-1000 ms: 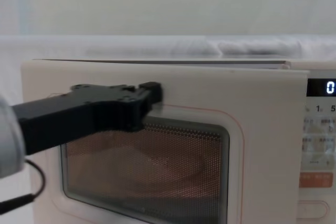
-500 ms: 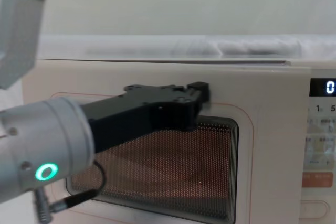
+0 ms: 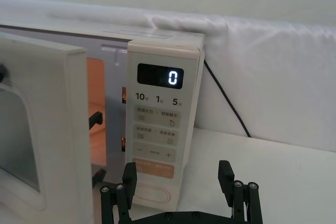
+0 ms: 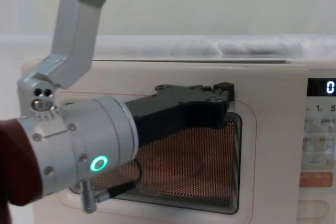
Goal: Press the button to open the microwave door with one hand; close the microwave door with the other hand.
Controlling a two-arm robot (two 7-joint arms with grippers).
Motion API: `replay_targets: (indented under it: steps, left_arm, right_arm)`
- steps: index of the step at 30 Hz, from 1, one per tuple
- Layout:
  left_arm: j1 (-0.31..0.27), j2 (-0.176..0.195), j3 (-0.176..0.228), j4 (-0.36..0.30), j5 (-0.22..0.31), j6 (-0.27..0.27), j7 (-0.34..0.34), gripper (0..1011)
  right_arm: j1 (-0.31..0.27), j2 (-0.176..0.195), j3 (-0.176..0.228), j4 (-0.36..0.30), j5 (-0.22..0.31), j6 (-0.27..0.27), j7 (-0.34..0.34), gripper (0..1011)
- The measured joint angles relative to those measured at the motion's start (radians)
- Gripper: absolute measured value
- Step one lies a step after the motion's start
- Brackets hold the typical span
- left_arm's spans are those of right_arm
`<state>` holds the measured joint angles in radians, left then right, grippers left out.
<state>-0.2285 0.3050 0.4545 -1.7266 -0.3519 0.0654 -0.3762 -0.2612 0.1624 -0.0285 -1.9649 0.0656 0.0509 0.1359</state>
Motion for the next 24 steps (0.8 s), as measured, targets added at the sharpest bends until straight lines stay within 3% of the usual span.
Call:
replay_targets:
  steps: [14, 24]
  left_arm:
    - [-0.031, -0.047, 0.007, 0.060, 0.039, -0.014, 0.050, 0]
    - [-0.017, -0.096, -0.012, 0.084, 0.091, -0.069, 0.104, 0]
  right_arm:
    - [0.000, 0.000, 0.000, 0.000, 0.000, 0.000, 0.000, 1002]
    - [0.000, 0.000, 0.000, 0.000, 0.000, 0.000, 0.000, 1002]
